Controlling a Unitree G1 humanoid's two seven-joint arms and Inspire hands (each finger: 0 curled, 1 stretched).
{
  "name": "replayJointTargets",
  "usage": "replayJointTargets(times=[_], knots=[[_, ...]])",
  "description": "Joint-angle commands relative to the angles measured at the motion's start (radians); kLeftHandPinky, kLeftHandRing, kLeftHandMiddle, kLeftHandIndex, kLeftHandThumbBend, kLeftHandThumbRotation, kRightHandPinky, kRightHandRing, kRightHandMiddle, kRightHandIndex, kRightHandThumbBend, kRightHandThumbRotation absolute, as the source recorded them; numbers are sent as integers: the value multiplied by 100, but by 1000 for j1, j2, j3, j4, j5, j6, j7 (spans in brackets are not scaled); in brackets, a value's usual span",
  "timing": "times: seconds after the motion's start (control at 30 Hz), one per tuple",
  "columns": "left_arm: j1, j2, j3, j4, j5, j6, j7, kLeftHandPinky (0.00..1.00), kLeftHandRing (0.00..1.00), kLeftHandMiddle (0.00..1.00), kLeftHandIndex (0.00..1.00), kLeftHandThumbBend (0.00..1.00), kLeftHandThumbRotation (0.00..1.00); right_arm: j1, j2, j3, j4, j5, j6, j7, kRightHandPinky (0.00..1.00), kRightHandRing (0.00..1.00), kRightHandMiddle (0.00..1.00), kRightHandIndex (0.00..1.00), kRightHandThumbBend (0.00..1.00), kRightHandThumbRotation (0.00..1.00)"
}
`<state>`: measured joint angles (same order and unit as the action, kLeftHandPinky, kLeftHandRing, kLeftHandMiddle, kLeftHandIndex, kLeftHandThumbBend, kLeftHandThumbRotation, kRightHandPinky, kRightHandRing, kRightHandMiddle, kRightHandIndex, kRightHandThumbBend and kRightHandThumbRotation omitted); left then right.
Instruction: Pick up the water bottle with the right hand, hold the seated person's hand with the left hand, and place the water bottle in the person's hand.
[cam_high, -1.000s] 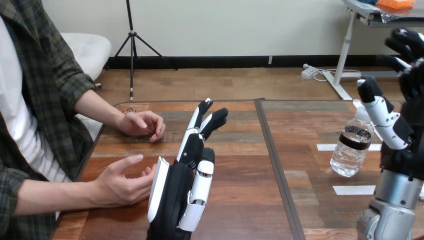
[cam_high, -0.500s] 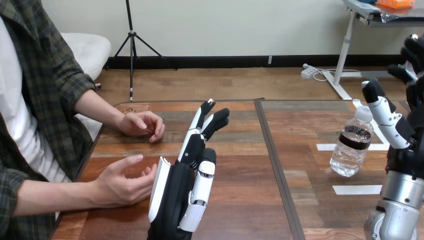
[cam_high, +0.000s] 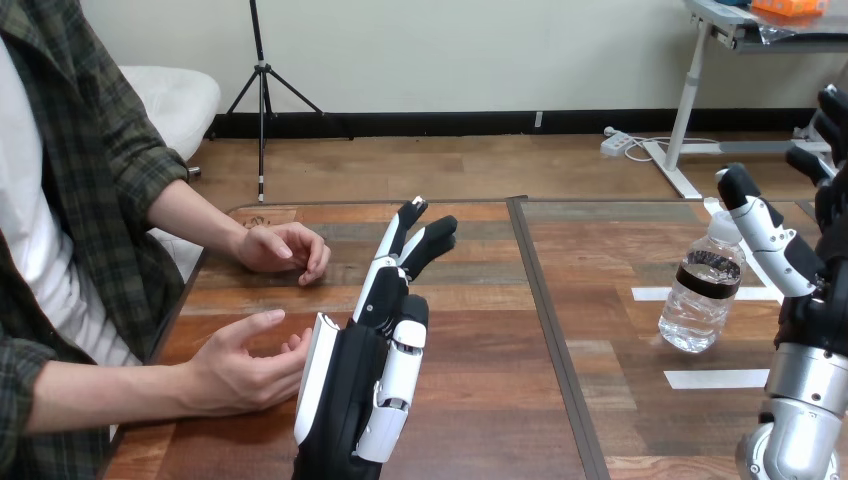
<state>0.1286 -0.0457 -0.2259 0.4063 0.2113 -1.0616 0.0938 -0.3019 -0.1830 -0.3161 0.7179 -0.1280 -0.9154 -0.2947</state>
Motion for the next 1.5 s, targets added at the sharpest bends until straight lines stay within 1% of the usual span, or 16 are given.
replayJointTargets(times=[0.0,0.07,0.17,0.3,0.47,0.53,0.6,0.67,0.87,1.07,1.2,1.47], knots=[[-48,-20,1,-9,0,-11,-1,92,88,89,97,0,100,-101,-34,23,25,-42,25,-34,87,92,90,85,84,36],[-48,-20,0,-10,-2,-10,-3,93,89,89,97,0,100,-103,-39,27,31,-58,35,-52,88,93,91,86,83,34],[-48,-19,1,-9,-2,-11,-3,93,89,89,97,0,100,-106,-46,36,42,-70,51,-63,90,94,92,86,81,32],[-47,-21,2,-11,-1,-10,-2,93,89,89,97,0,100,-114,-48,43,66,-58,62,-58,94,95,93,88,79,27],[-48,-20,4,-10,0,-12,-2,93,88,89,97,0,100,-122,-55,53,93,-63,73,-68,97,96,94,89,77,22],[-49,-18,4,-8,-2,-15,-3,93,88,89,97,0,100,-124,-51,54,97,-35,102,-39,98,97,96,90,76,20],[-50,-17,6,-5,2,-18,-1,93,89,89,97,0,100,-127,-51,56,106,-25,111,-28,99,98,96,91,76,19],[-51,-18,9,-3,7,-21,2,93,89,89,97,0,100,-130,-54,59,116,-25,108,-30,99,99,97,91,75,18],[-51,-17,12,-2,7,-21,3,93,88,89,97,0,100,-138,-56,64,140,-33,123,-43,100,99,97,92,75,14],[-51,-17,12,3,0,-29,1,93,88,89,97,0,100,-146,-54,67,166,-14,136,-29,100,100,98,92,76,12],[-52,-14,11,4,-4,-32,-3,93,89,89,97,0,100,-152,-60,76,184,-24,152,-41,100,100,98,93,75,10],[-50,-12,14,4,1,-34,-3,94,90,90,97,0,100,-164,-62,78,215,-19,172,-46,100,100,97,92,75,8]])
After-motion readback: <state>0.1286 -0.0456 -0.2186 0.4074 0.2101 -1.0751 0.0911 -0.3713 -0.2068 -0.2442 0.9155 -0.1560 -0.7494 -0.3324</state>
